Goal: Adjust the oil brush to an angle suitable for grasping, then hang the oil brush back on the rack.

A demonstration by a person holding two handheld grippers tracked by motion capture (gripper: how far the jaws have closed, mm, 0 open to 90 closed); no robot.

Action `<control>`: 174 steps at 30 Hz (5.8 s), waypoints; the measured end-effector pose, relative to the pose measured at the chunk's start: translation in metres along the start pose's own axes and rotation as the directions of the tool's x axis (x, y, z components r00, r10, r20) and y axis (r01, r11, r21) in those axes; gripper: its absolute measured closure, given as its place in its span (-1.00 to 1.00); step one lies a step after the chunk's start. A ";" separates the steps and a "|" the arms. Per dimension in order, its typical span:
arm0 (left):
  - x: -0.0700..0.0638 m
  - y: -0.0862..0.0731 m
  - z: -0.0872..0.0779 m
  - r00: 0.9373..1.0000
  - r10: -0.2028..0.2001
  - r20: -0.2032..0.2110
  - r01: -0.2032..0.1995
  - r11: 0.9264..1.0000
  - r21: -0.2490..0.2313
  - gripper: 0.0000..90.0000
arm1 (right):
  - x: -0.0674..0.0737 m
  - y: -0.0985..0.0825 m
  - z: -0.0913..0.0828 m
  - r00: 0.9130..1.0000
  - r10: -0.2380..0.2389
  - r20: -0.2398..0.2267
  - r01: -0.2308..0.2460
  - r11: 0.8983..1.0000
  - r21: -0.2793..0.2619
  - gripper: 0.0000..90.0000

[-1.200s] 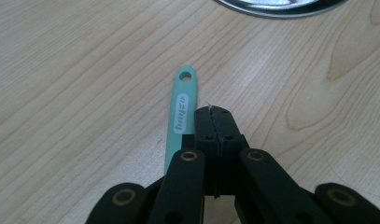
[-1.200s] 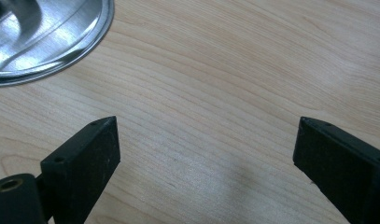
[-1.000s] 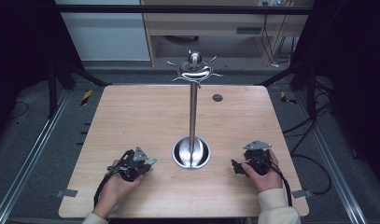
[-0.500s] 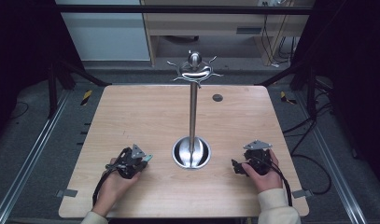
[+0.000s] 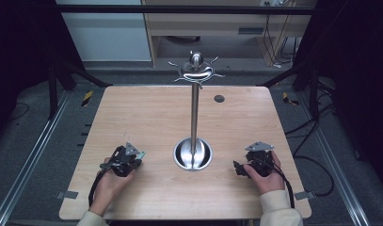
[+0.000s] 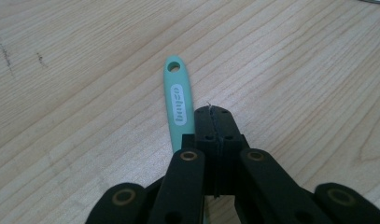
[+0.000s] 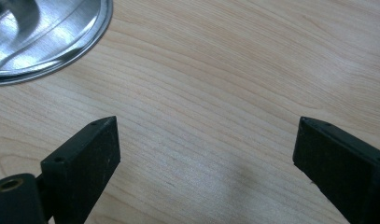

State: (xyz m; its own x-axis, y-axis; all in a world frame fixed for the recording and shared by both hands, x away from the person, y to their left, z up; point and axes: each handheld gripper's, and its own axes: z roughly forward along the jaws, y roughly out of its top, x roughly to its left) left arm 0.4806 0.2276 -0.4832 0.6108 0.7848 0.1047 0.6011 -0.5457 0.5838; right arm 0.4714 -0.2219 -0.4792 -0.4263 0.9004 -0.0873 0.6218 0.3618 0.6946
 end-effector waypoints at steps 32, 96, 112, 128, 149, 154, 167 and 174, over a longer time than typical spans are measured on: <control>0.005 0.006 -0.039 0.998 -0.063 -0.030 0.066 0.992 0.108 -0.10 | 0.000 0.001 -0.001 1.000 0.003 -0.010 -0.003 1.000 -0.009 -0.82; 0.016 0.009 -0.019 0.996 -0.054 0.068 0.018 0.895 0.445 0.74 | 0.000 0.001 -0.001 1.000 0.007 -0.012 -0.007 1.000 -0.012 -0.82; 0.016 0.006 -0.020 0.996 -0.034 0.078 -0.004 0.901 0.434 0.82 | 0.000 0.001 -0.001 1.000 0.008 -0.013 -0.008 1.000 -0.012 -0.82; 0.019 0.009 -0.057 0.997 -0.003 0.080 -0.018 0.964 0.264 0.82 | 0.000 0.001 -0.001 1.000 0.009 -0.008 -0.009 1.000 -0.015 -0.82; 0.012 0.025 -0.108 0.997 0.023 0.074 -0.021 0.999 -0.025 0.82 | -0.001 0.001 -0.002 1.000 0.013 -0.009 -0.013 1.000 -0.021 -0.82; 0.012 0.026 -0.112 0.997 0.029 0.069 -0.024 0.997 -0.079 0.82 | -0.001 0.001 -0.002 1.000 0.012 -0.009 -0.012 1.000 -0.021 -0.82; 0.006 0.031 -0.125 0.997 0.029 0.077 -0.012 0.977 -0.214 0.82 | -0.001 0.001 -0.002 1.000 0.010 -0.006 -0.011 1.000 -0.018 -0.82; 0.003 0.037 -0.135 0.996 0.031 0.088 -0.005 0.959 -0.282 0.82 | -0.001 0.001 -0.002 1.000 0.010 -0.006 -0.010 1.000 -0.019 -0.82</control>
State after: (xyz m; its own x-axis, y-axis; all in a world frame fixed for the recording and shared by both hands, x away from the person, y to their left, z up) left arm 0.4350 0.2490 -0.3531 0.6723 0.7385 0.0511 0.4285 -0.4446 0.7866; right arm 0.4711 -0.2226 -0.4773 -0.4236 0.9026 -0.0760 0.6136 0.3477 0.7090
